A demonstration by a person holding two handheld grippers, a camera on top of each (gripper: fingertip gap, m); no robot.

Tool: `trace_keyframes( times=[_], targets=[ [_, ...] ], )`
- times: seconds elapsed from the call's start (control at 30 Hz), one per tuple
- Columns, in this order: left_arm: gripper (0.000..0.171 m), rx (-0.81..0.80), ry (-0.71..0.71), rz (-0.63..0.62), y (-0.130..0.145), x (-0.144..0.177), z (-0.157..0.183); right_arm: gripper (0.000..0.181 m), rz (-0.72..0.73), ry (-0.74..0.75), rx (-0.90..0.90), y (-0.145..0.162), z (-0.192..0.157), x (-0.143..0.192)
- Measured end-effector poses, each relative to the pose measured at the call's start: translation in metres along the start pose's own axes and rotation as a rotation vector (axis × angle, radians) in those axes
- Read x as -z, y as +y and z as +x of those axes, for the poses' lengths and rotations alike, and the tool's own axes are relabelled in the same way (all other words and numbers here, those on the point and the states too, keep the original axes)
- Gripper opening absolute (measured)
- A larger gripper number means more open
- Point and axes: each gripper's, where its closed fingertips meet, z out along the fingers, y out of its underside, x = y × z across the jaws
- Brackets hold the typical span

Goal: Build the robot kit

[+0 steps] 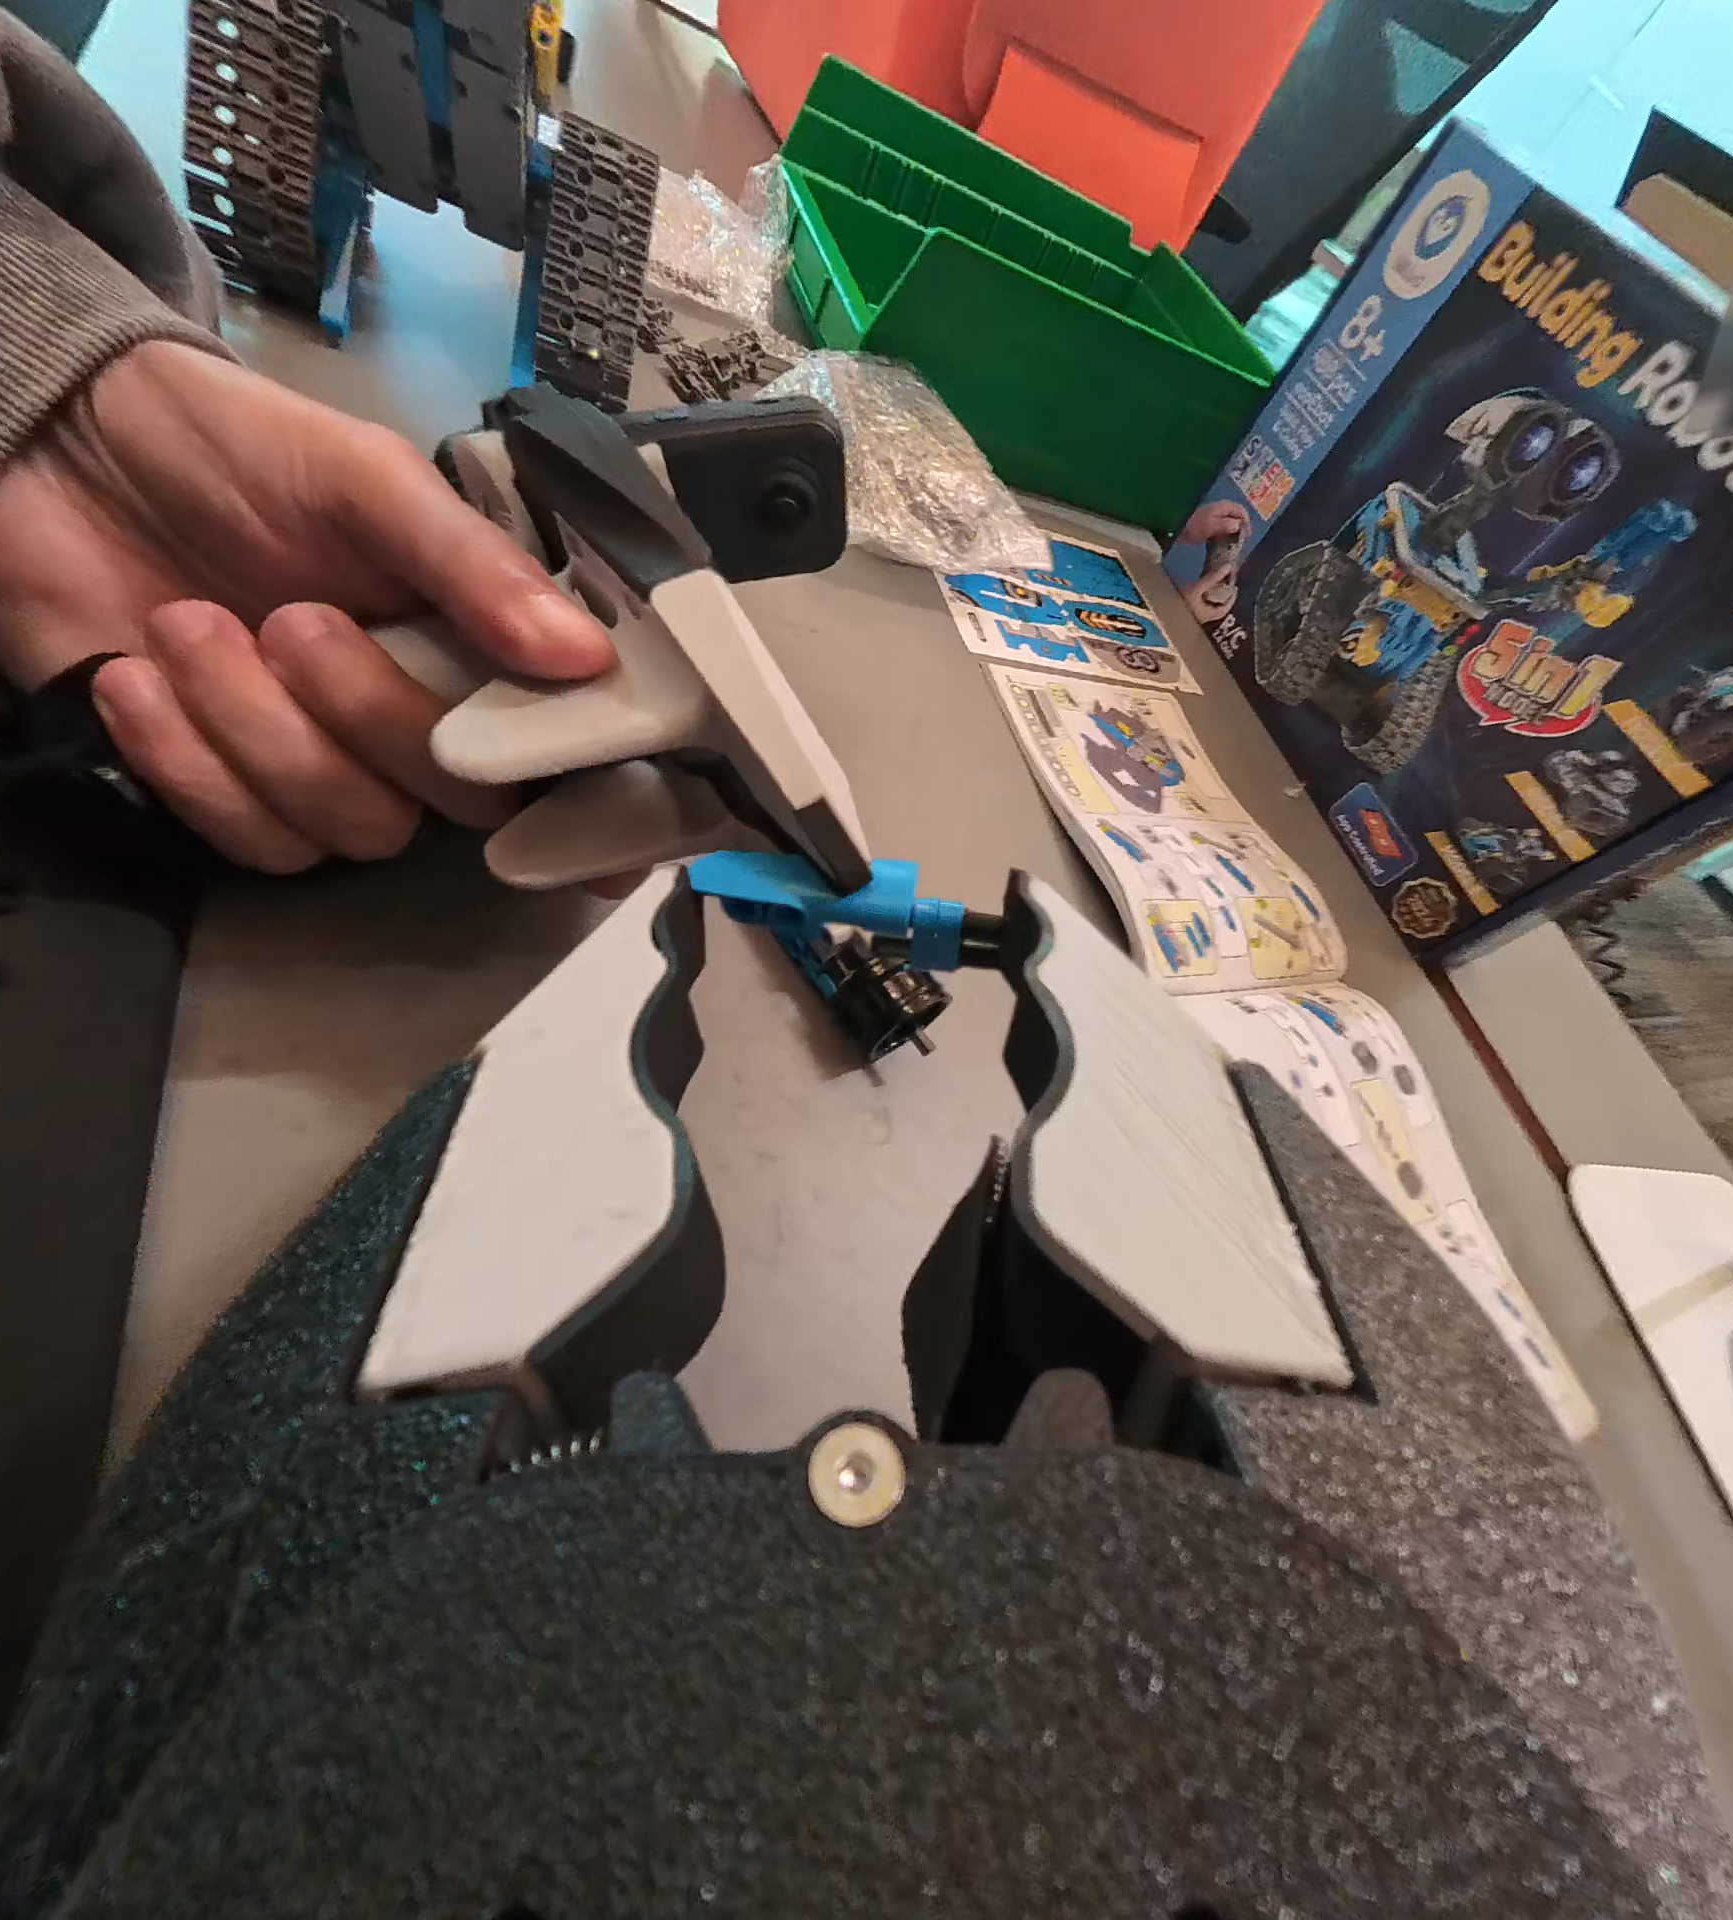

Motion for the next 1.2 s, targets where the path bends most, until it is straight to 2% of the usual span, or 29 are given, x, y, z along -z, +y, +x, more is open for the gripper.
trace_keyframes(
  times=[0.13, 0.23, 0.4, 0.53, 0.63, 0.8, 0.97, 1.2],
  targets=[
    [0.0, 0.013, 0.025, 0.096, -0.008, 0.001, 0.002, 0.056, -0.022, 0.069, 0.029, -0.003, 0.007, -0.003],
    [0.0, 0.024, 0.035, 0.109, -0.009, 0.001, 0.002, 0.056, -0.032, 0.066, 0.002, -0.003, 0.008, -0.004],
    [0.0, -0.041, -0.016, 0.075, -0.007, 0.0, 0.0, 0.057, -0.045, 0.035, 0.03, -0.001, 0.008, -0.003],
    [0.005, -0.147, -0.075, -0.024, 0.003, -0.006, -0.001, 0.059, -0.05, -0.016, 0.025, 0.004, 0.005, 0.002],
    [0.0, -0.21, -0.076, -0.063, 0.01, -0.01, 0.002, 0.06, 0.004, -0.057, 0.005, 0.0, 0.001, 0.01],
    [0.0, -0.169, -0.071, -0.012, 0.006, -0.01, 0.0, 0.067, 0.009, -0.032, -0.056, -0.001, 0.001, 0.007],
    [0.0, -0.096, -0.026, 0.012, 0.004, -0.008, 0.002, 0.062, 0.004, -0.012, -0.046, -0.003, 0.004, 0.005],
    [0.0, -0.077, 0.003, 0.017, 0.005, -0.009, 0.005, 0.06, -0.013, -0.015, -0.029, -0.004, 0.003, 0.006]
  ],
)
